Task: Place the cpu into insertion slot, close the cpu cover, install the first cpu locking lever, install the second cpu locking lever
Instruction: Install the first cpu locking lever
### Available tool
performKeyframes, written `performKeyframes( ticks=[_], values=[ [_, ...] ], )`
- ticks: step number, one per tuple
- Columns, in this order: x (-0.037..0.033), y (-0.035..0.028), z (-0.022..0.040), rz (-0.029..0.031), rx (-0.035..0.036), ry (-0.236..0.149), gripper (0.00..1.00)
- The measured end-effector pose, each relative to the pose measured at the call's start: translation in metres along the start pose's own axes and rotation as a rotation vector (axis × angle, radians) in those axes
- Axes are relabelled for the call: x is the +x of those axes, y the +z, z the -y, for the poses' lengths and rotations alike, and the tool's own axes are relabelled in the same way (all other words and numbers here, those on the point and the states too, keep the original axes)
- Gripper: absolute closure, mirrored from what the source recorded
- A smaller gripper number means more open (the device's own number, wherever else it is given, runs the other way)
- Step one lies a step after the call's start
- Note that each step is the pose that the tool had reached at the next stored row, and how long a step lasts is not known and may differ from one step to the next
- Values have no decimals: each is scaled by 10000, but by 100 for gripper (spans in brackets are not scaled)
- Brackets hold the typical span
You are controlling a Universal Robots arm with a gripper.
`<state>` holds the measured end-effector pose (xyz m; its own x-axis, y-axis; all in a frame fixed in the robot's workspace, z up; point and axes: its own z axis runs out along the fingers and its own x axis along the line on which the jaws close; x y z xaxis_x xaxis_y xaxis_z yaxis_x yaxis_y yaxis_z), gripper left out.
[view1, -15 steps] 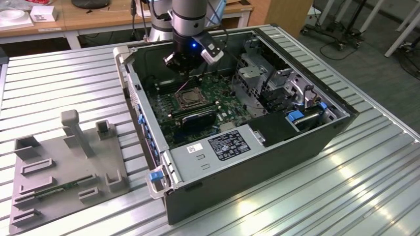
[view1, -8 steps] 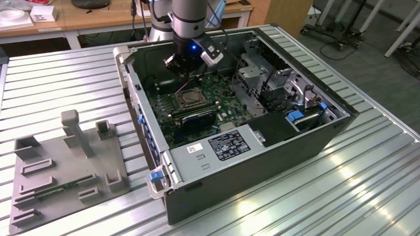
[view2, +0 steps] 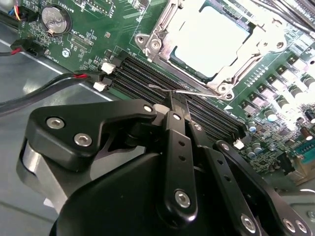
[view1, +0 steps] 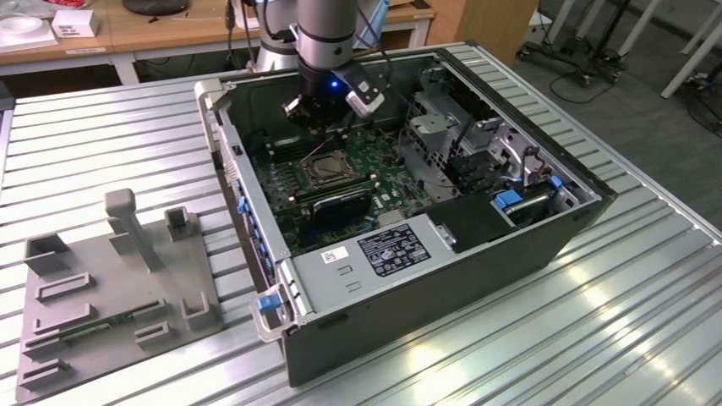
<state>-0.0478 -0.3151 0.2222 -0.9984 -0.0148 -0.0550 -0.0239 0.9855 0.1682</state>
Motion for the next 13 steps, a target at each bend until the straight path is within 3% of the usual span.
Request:
performKeyframes(
  ticks=[13],
  values=[
    [-79,88,17,9,2,53,89]
  ],
)
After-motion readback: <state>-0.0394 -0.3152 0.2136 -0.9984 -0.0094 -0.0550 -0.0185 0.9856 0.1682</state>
